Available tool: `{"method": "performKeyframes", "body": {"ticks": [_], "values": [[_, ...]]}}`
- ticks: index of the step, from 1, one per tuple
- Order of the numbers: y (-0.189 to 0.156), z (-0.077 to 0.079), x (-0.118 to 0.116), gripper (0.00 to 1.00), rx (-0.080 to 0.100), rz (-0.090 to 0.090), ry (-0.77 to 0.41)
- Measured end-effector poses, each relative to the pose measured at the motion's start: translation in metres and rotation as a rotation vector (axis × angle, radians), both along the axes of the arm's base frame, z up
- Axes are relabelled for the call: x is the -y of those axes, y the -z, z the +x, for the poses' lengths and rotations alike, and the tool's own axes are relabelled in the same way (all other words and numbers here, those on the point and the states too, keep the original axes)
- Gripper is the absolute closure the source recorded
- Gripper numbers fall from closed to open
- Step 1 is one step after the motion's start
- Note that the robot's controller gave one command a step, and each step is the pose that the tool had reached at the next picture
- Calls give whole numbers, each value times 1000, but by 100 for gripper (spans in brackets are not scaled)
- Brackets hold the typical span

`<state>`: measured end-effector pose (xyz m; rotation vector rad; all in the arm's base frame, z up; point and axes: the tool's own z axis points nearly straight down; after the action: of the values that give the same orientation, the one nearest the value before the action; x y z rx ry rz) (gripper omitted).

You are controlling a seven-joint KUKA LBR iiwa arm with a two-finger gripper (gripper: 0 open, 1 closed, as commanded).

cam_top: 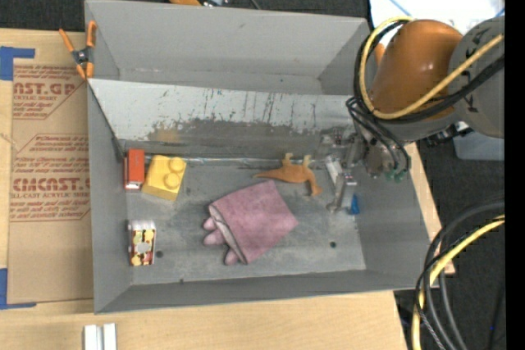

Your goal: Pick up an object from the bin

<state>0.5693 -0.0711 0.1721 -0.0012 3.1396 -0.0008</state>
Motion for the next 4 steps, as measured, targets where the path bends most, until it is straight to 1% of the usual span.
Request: {"method": "performKeyframes", "body": {"ticks": [1, 2, 3, 4], "values": [[0, 0, 0, 0, 0, 0, 0], [10, 3, -4, 0, 7, -3, -29], [-56, -15, -5, 0, 0, -1, -62], [2, -8, -11, 0, 8, -1, -112]]}}
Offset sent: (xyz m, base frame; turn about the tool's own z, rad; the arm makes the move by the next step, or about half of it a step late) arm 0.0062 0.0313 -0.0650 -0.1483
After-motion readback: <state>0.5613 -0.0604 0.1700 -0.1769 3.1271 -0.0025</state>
